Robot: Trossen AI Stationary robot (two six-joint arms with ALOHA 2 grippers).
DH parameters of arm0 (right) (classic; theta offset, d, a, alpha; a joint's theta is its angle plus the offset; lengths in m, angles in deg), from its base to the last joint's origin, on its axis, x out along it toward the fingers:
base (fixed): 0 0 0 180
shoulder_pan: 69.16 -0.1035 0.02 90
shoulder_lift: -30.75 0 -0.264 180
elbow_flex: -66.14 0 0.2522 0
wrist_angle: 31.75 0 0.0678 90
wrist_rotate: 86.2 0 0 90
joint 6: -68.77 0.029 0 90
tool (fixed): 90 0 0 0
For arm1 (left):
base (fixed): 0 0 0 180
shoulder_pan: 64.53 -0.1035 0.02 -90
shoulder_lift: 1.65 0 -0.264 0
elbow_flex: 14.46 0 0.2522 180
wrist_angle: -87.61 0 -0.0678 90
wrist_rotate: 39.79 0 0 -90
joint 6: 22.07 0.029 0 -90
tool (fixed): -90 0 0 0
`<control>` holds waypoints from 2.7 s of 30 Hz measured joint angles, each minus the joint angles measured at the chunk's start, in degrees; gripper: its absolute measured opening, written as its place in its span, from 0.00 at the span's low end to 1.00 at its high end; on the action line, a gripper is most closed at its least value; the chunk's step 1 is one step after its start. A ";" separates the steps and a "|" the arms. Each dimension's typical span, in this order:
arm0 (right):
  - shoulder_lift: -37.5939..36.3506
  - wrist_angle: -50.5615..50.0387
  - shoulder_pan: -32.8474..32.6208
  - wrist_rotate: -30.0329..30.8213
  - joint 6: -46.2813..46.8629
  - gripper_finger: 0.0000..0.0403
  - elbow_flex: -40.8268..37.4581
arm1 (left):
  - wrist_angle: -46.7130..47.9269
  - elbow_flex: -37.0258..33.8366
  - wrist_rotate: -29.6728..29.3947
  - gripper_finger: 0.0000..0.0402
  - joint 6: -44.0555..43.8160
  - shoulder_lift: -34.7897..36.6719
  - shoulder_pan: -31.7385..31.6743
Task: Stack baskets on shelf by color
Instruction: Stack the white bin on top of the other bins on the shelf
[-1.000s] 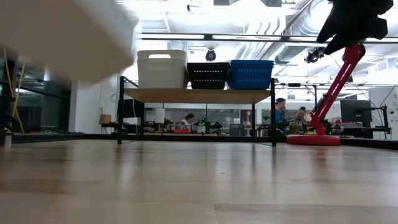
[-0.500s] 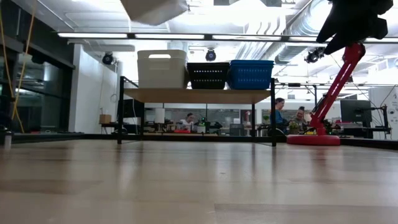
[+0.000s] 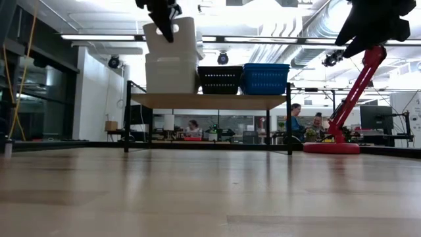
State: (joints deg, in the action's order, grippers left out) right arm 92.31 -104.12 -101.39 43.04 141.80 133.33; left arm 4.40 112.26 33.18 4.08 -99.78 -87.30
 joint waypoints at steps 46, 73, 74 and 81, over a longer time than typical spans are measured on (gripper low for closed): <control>-0.02 0.00 0.00 0.01 0.00 0.48 0.00 | -0.05 0.00 -4.01 0.38 -0.44 -0.33 -0.86; 0.00 0.02 0.00 0.01 0.02 0.48 0.00 | -4.63 0.00 1.55 0.01 -1.44 0.19 -3.88; -0.01 0.02 0.00 0.03 0.02 0.48 0.00 | -4.74 0.00 0.92 0.01 -0.95 0.41 -3.88; 0.00 0.02 0.00 0.47 0.00 0.48 0.00 | -2.48 0.02 -0.31 0.00 1.87 0.66 -3.69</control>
State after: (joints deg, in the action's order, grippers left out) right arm 92.31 -104.10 -101.39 43.51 141.81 133.33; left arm 1.92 112.29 32.87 5.95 -99.12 -90.99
